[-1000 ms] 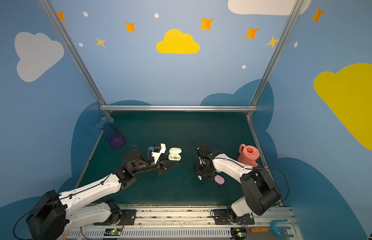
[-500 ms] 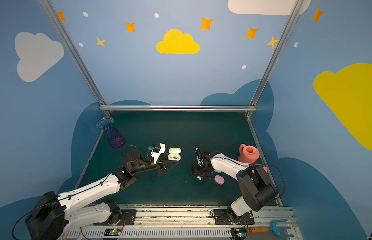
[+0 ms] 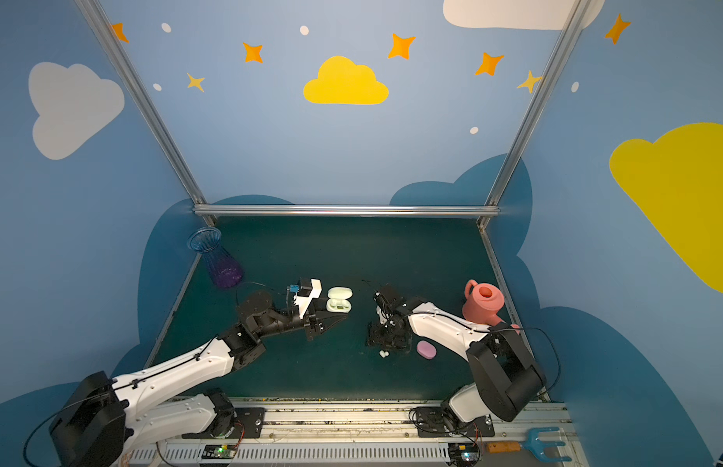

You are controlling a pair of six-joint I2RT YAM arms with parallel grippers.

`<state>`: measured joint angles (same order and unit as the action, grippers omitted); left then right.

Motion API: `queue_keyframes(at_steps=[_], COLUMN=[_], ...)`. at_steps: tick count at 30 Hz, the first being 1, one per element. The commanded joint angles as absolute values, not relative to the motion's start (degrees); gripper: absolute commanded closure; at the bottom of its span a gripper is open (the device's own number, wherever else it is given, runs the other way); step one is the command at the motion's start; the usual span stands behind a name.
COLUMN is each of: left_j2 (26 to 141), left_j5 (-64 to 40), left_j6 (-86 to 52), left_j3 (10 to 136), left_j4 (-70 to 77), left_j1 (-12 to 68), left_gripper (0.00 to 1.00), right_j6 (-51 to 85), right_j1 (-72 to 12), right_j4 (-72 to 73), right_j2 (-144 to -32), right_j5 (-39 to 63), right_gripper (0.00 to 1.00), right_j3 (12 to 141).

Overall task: Insert wireless bluetooth earbuds into charging case
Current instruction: Move a wireless bluetooth earbud to the bottom-center of the table, then pick up the wireless bluetooth earbud from the bottom-center of the table.

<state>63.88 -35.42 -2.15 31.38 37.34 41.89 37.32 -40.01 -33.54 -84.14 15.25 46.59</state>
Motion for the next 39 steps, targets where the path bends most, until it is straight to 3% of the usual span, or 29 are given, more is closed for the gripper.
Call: queue_keyframes(at_steps=[1, 8, 15, 25, 39], left_j2=[62.93, 62.84, 62.40, 62.43, 61.97], left_j5=[-35.40, -35.47, -35.25, -35.43, -34.90], left_j6=[-1.72, -1.74, -1.77, -2.08, -2.02], left_j3=[31.46, 31.46, 31.46, 31.14, 30.67], left_j4=[38.23, 38.23, 37.72, 38.22, 38.73], left_j1=[41.67, 41.72, 41.75, 41.69, 41.75], left_gripper=[0.97, 0.97, 0.97, 0.97, 0.97], right_j6=[37.97, 34.96, 35.83, 40.69, 41.25], right_j1=[-40.59, -40.37, -40.13, -42.18, -43.73], right_j4=[-36.12, -39.02, -37.61, -39.64, -38.87], right_j2=[-81.97, -82.64, -85.30, -83.95, -85.41], right_j5=[14.26, 8.48, 9.17, 3.76, 3.16], right_gripper=[0.35, 0.33, 0.33, 0.59, 0.74], right_j3=[47.22, 48.29, 47.55, 46.94, 47.17])
